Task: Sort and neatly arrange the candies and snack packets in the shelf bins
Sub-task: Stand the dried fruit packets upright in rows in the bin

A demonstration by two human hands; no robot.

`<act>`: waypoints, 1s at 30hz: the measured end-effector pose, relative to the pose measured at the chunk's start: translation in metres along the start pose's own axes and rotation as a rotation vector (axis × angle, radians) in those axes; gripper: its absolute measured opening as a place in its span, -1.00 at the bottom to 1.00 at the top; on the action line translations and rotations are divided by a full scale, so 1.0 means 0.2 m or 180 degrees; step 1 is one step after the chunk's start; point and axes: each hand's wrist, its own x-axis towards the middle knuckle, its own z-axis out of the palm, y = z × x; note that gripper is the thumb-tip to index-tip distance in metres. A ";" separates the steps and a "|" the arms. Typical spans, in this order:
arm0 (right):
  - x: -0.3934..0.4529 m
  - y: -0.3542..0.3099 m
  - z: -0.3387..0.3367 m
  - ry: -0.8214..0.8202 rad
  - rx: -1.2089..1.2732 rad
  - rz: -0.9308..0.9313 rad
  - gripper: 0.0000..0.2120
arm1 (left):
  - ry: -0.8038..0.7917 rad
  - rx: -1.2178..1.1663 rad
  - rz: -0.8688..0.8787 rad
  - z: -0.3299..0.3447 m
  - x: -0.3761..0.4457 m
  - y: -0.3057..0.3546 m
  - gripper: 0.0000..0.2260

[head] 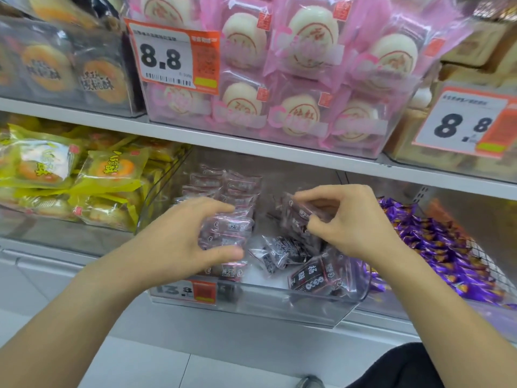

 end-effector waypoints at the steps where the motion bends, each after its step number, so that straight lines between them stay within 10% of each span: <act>1: -0.02 -0.02 -0.01 0.0008 0.0342 -0.0055 -0.55 | 0.0300 -0.0253 -0.0007 0.00 0.00 0.04 -0.23; 10: -0.07 -0.10 0.03 -0.0163 0.3292 -0.0171 -0.67 | 0.0353 -0.1870 0.0024 0.11 0.05 0.24 -0.77; 19: -0.06 -0.12 0.06 0.0054 0.2750 0.0068 -0.69 | 0.0862 -0.2586 0.0008 0.07 0.05 0.33 -0.69; 30: -0.02 -0.11 0.08 -0.1336 0.2810 0.0952 -0.85 | 0.0319 -0.2634 -0.0858 0.01 -0.03 0.24 -0.68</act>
